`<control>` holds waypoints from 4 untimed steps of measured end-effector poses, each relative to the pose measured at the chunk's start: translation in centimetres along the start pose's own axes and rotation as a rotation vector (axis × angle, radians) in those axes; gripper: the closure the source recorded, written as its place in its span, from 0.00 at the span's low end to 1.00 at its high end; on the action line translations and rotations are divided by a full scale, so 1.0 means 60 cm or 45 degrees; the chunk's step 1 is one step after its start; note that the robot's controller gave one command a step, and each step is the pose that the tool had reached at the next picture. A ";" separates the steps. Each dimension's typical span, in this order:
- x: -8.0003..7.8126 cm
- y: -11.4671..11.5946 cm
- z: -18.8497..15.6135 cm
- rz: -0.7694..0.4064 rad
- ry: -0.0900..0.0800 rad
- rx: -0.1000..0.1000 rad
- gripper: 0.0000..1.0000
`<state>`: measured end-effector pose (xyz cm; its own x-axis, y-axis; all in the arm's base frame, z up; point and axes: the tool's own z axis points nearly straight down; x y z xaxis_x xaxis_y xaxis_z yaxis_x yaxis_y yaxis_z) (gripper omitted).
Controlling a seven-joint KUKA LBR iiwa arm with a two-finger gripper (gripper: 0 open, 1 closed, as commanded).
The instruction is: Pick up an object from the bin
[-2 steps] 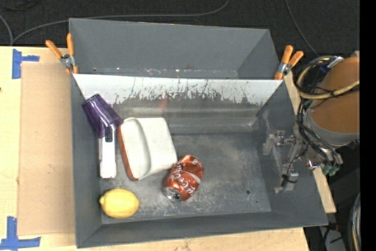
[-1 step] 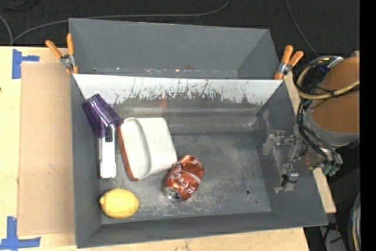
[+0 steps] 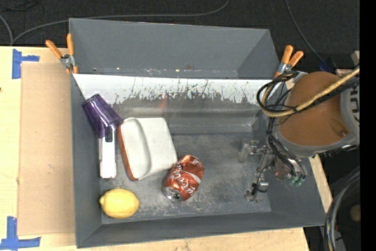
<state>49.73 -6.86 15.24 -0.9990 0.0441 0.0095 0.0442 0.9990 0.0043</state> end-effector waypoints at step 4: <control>-0.040 0.183 0.139 0.047 -0.013 0.000 0.00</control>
Offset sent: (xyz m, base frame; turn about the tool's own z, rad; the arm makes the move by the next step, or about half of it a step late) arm -0.0069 0.0348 -0.0824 0.0378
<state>52.56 4.02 6.95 -0.9967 0.0807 -0.0006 0.0807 0.9967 0.0038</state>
